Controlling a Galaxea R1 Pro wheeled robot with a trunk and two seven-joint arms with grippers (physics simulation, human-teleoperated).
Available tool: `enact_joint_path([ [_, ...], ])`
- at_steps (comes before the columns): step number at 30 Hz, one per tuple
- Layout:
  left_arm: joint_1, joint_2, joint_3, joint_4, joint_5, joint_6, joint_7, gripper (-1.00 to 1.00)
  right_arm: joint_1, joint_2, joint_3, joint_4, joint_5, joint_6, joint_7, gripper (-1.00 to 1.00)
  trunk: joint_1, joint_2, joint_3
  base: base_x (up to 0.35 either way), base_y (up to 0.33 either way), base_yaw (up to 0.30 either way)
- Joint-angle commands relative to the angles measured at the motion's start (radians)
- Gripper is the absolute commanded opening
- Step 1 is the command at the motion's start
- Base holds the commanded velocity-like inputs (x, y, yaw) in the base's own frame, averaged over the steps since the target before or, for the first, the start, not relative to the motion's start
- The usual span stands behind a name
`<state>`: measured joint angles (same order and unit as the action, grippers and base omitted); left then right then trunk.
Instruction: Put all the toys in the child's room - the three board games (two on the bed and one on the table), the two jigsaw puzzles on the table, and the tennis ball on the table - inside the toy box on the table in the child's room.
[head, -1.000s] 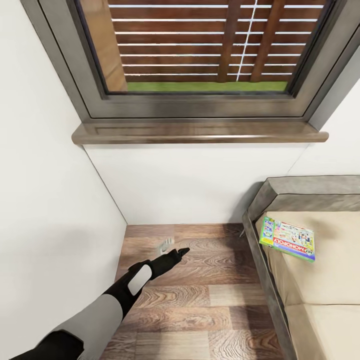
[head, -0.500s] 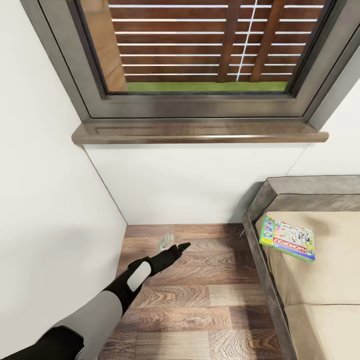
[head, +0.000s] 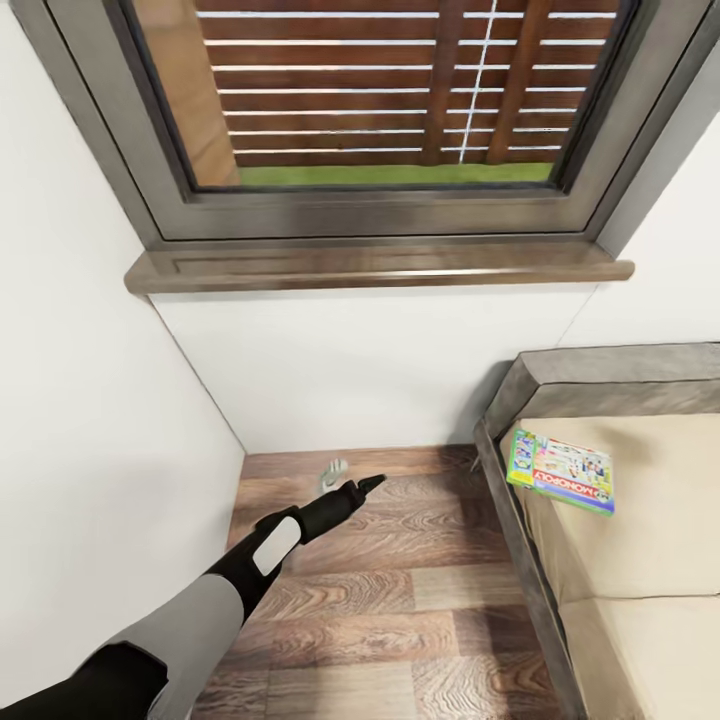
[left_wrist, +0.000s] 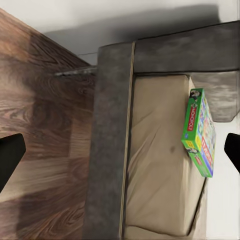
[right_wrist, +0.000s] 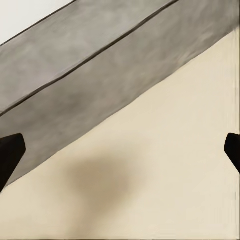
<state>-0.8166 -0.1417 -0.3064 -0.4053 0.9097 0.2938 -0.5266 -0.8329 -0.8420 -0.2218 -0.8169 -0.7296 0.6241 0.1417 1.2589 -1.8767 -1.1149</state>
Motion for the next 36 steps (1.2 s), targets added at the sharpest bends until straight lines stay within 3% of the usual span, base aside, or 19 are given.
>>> enact_joint_path([
  [1, -0.001, 0.001, -0.004, 0.002, 0.011, 0.006, -0.006, 1.00, -0.001, 0.001, -0.002, -0.005, 0.003, 0.006, 0.002, 1.00, 0.000, 0.000, 0.000, 0.000, 0.000, -0.209],
  [8, -0.003, 0.002, -0.002, 0.005, 0.012, 0.005, -0.015, 1.00, -0.004, -0.004, -0.003, -0.015, 0.004, 0.005, -0.003, 1.00, 0.000, 0.000, 0.001, 0.000, 0.000, -0.239],
  [21, -0.004, 0.004, 0.003, 0.009, 0.015, 0.004, -0.018, 1.00, -0.007, -0.042, -0.004, -0.019, 0.007, 0.000, -0.002, 1.00, 0.000, 0.000, 0.002, 0.000, 0.000, -0.262],
  [36, -0.005, 0.005, 0.004, 0.009, 0.017, 0.004, -0.022, 1.00, -0.001, -0.051, -0.004, -0.028, 0.007, -0.003, 0.002, 1.00, 0.000, 0.000, 0.002, 0.000, 0.000, -0.088],
])
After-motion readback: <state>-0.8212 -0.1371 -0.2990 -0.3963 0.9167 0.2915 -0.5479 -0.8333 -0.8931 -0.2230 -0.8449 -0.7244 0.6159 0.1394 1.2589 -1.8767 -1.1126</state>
